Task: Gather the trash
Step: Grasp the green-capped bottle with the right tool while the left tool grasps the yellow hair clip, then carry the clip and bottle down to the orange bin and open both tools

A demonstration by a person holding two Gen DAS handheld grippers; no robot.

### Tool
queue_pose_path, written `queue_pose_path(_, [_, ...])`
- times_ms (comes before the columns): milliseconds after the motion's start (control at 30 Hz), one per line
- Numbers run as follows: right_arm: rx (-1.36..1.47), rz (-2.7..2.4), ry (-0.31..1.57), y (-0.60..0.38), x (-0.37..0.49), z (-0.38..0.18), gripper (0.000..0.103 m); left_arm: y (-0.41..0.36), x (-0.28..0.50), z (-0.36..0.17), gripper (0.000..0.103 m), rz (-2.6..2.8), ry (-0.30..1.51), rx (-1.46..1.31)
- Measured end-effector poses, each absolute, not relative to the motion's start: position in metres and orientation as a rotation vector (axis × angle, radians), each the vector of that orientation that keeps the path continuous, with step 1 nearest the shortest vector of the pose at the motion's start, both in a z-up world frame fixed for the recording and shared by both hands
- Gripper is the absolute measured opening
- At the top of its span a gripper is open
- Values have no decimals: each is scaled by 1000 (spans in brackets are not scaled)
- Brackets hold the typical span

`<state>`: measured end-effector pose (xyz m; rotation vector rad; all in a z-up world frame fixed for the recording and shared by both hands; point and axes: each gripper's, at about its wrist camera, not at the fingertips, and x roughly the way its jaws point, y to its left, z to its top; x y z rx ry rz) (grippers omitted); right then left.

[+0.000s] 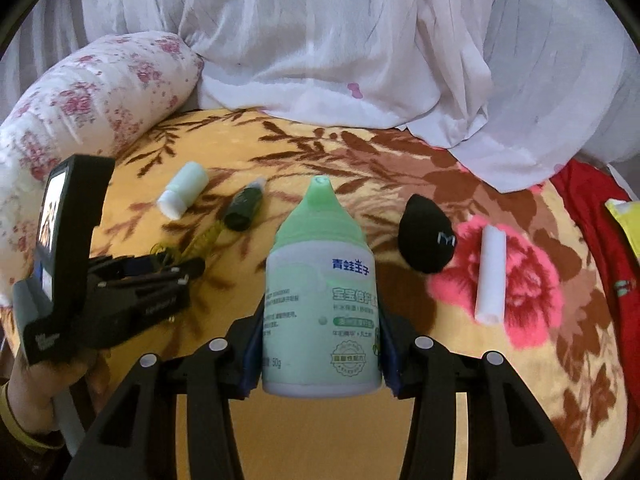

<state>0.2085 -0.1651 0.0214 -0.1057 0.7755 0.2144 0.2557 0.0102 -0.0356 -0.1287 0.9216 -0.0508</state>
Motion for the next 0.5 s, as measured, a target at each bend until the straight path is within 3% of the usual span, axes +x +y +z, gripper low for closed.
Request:
queue_pose_path(233, [-84, 265, 748, -160, 148, 31, 46, 15, 193, -15, 43, -59, 870, -106])
queue_pose_path(500, [-72, 408, 761, -148, 55, 26, 46, 24, 69, 9, 43, -149, 828, -120])
